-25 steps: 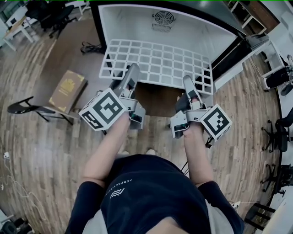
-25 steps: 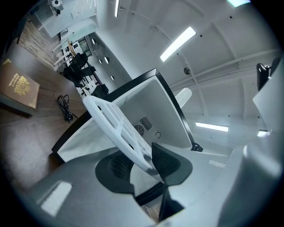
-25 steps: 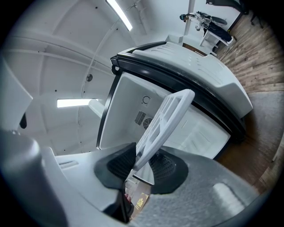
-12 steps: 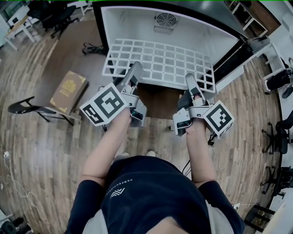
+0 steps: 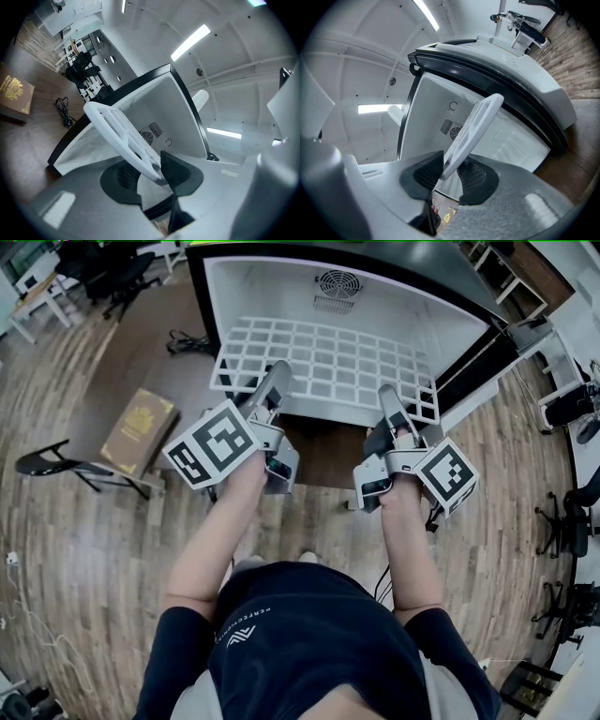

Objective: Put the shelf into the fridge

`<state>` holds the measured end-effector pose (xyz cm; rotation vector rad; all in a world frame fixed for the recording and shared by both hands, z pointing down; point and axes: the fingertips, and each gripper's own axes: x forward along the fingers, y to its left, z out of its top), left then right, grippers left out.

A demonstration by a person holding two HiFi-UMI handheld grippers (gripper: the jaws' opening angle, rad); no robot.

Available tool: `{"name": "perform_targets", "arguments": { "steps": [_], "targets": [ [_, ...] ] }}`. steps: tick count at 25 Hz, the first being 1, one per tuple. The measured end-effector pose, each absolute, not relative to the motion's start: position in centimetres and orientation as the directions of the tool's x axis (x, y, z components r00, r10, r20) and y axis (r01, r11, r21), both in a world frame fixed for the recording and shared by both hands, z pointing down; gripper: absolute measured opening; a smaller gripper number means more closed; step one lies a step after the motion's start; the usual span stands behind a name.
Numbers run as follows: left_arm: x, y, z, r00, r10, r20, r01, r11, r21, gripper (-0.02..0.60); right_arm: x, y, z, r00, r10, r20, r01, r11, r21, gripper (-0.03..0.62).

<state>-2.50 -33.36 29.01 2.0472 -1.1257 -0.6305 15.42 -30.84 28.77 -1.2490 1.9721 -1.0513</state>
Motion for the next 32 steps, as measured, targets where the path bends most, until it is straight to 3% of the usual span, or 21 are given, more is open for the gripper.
{"name": "perform_targets", "arguments": {
  "steps": [22,24,26,32],
  "targets": [
    [-2.4,-33.8,29.6,0.501,-0.86,-0.099,-0.547,-0.403,0.734,0.149,15.6,-31.2,29.4,-0.381,-0.922,-0.069,-0.466,0.256,-0.847,0.092],
    [-2.3,-33.7,29.6,0.508,-0.855,-0.105,-0.543,-0.413,0.731,0.152,15.4,-31.0,29.2,-0.389,-0.917,-0.084,-0.475,0.278,-0.835,0.112],
    [-2.3,-33.4,29.6,0.514,-0.851,-0.108,-0.553,-0.425,0.717,0.164,15.1,-30.5,28.9,-0.395,-0.913,-0.105,-0.478,0.301,-0.825,0.173],
    [-2.3,-31.9,29.9,0.525,-0.843,-0.119,-0.563,-0.449,0.694,0.183,15.2,-28.9,29.7,-0.381,-0.919,-0.103,-0.489,0.295,-0.821,0.173]
  ]
}}
